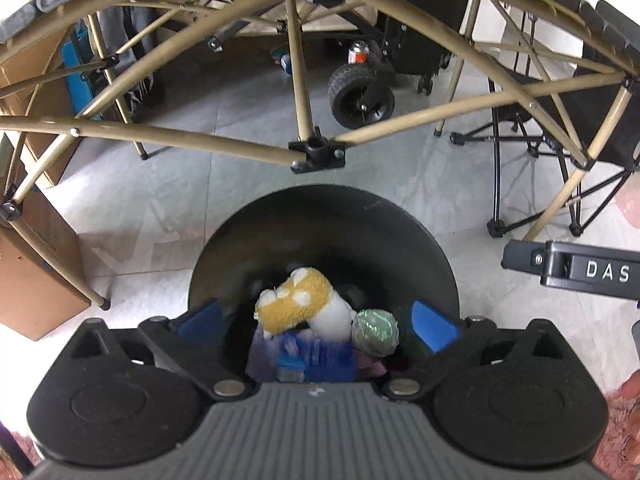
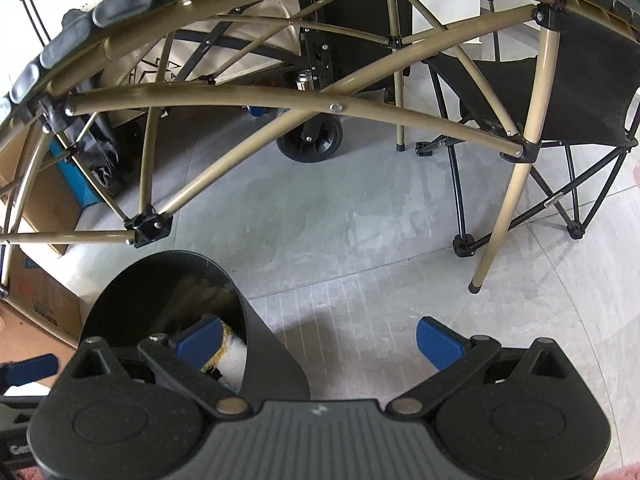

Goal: Organize soft objects

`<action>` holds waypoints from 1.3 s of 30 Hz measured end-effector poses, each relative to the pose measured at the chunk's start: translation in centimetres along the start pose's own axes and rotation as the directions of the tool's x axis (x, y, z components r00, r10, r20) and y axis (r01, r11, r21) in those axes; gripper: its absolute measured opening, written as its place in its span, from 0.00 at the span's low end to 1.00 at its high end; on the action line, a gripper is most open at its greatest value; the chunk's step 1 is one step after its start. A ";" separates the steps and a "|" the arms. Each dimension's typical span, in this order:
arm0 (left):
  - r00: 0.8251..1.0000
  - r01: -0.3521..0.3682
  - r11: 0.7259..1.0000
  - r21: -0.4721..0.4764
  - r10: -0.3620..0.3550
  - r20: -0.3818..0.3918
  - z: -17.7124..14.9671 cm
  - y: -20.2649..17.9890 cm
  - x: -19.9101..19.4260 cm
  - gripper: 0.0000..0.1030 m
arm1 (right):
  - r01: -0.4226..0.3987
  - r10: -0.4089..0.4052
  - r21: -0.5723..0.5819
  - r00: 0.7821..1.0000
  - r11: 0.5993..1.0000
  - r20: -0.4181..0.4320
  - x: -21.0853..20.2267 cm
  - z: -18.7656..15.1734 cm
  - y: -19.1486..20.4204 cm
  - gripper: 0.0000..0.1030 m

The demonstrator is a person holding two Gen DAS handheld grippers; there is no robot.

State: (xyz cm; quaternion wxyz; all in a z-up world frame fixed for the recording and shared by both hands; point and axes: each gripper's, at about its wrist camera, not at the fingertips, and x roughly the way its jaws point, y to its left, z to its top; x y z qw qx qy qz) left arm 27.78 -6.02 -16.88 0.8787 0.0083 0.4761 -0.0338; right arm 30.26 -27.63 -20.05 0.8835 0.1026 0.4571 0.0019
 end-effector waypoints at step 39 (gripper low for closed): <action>0.890 -0.007 1.000 -0.021 0.015 0.456 -10.4 7.4 -23.1 1.00 | -0.164 0.263 -0.303 0.910 0.939 0.321 -23.9 -9.7 4.4 1.00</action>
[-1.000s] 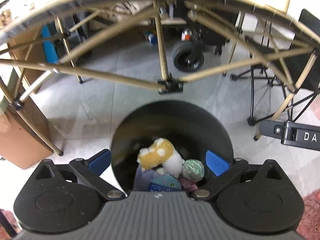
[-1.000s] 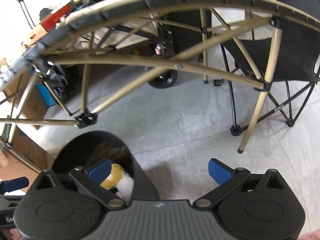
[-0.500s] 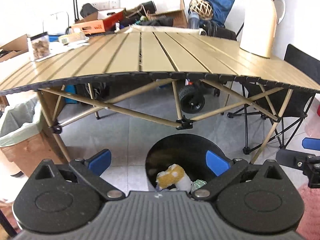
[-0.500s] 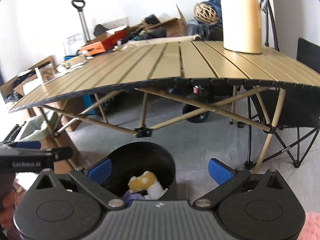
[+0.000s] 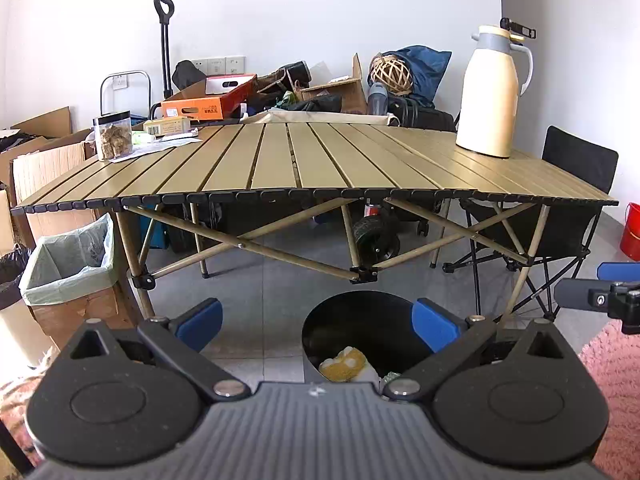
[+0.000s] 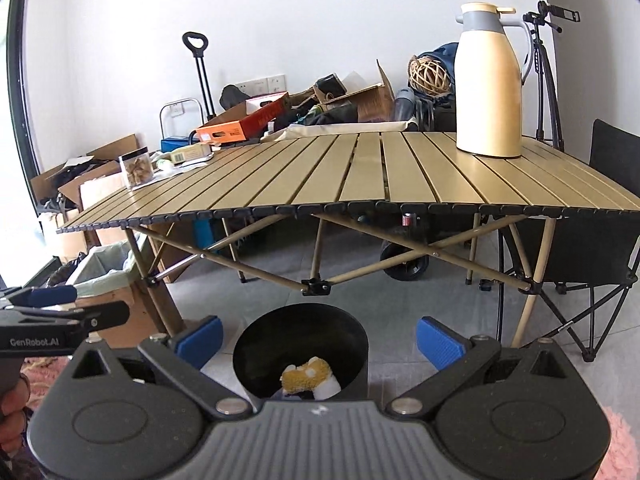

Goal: Organize soft objects

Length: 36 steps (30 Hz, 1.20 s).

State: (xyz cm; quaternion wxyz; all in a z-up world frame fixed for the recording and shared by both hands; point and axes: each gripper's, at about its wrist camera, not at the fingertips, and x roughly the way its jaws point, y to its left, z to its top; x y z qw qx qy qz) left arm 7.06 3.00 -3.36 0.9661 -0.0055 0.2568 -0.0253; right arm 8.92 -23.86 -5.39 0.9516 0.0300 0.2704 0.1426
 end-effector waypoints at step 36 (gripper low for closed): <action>1.000 0.016 1.000 0.004 -0.016 0.023 -0.6 0.3 -2.0 1.00 | -0.006 0.006 -0.013 1.000 1.000 0.030 -2.1 -0.6 1.1 1.00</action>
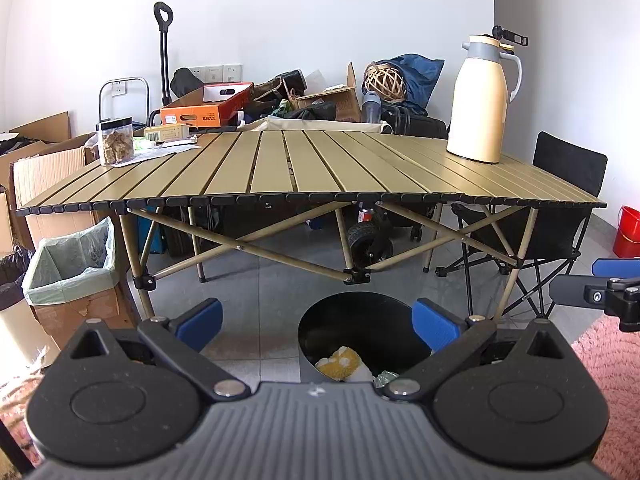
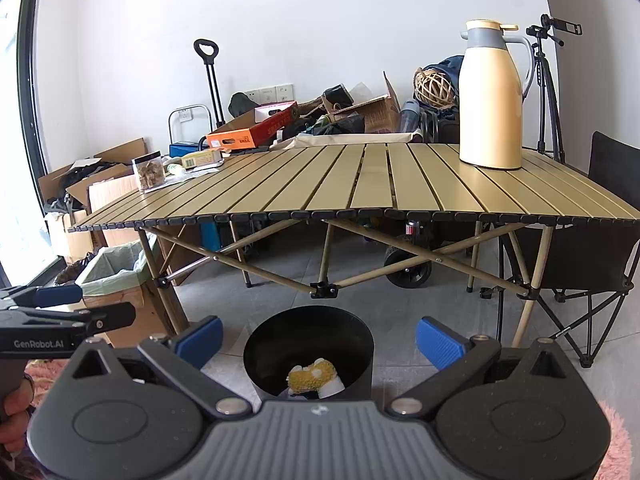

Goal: Organize soft objects

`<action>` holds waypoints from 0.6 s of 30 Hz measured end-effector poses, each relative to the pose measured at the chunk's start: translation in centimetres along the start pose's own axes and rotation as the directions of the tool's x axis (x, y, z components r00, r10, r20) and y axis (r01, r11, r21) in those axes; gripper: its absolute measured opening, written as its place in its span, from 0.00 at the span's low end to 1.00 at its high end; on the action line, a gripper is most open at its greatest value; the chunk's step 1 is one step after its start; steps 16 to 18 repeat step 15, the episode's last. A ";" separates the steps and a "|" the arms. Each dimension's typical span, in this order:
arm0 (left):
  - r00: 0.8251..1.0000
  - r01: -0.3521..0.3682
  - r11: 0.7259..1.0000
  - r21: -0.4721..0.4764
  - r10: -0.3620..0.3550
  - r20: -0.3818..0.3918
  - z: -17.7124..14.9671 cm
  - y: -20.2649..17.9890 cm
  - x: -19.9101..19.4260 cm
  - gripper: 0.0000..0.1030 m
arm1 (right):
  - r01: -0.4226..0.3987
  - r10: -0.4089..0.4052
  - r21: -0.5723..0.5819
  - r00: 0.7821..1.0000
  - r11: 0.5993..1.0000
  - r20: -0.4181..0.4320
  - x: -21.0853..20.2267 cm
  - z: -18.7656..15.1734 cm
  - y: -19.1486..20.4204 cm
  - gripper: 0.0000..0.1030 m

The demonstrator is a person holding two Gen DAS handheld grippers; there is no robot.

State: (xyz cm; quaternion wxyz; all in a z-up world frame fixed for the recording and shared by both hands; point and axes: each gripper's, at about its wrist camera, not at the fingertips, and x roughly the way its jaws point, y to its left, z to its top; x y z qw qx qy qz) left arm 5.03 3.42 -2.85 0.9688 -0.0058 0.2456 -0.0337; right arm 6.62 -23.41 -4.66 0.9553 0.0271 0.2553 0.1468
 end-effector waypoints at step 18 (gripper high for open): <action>1.000 -0.002 1.000 0.001 0.002 0.003 -0.2 0.1 -0.1 1.00 | 0.002 -0.002 0.001 1.000 1.000 -0.007 0.1 -0.1 -0.2 1.00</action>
